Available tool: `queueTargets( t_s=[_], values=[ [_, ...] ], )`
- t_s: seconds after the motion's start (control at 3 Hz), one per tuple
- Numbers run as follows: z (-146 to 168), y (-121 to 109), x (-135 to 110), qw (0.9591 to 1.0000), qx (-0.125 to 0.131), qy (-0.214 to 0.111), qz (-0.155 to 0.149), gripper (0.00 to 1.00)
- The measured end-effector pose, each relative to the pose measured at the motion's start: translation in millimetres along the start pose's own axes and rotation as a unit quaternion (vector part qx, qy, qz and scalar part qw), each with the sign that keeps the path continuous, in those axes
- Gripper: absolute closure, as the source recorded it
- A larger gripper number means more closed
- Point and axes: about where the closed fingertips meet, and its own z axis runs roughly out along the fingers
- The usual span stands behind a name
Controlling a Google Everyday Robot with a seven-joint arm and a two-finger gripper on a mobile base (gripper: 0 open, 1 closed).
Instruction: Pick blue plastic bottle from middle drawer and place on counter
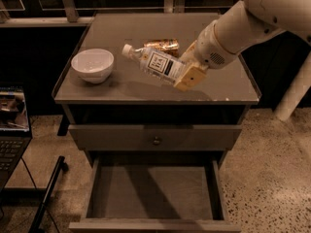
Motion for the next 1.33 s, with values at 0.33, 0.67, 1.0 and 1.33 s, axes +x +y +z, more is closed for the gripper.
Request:
queueTargets(
  t_s=[0.33, 0.67, 1.0, 1.33],
  values=[
    [16.7, -21.0, 13.8, 0.9977, 0.008, 0.005, 0.068, 1.00],
    [33.7, -39.2, 26.4, 0.9897, 0.030, 0.026, 0.138, 1.00],
    [34.4, -38.5, 25.9, 0.9837, 0.030, 0.025, 0.176, 0.82],
    [34.5, -38.4, 25.8, 0.9837, 0.030, 0.025, 0.176, 0.59]
  ],
)
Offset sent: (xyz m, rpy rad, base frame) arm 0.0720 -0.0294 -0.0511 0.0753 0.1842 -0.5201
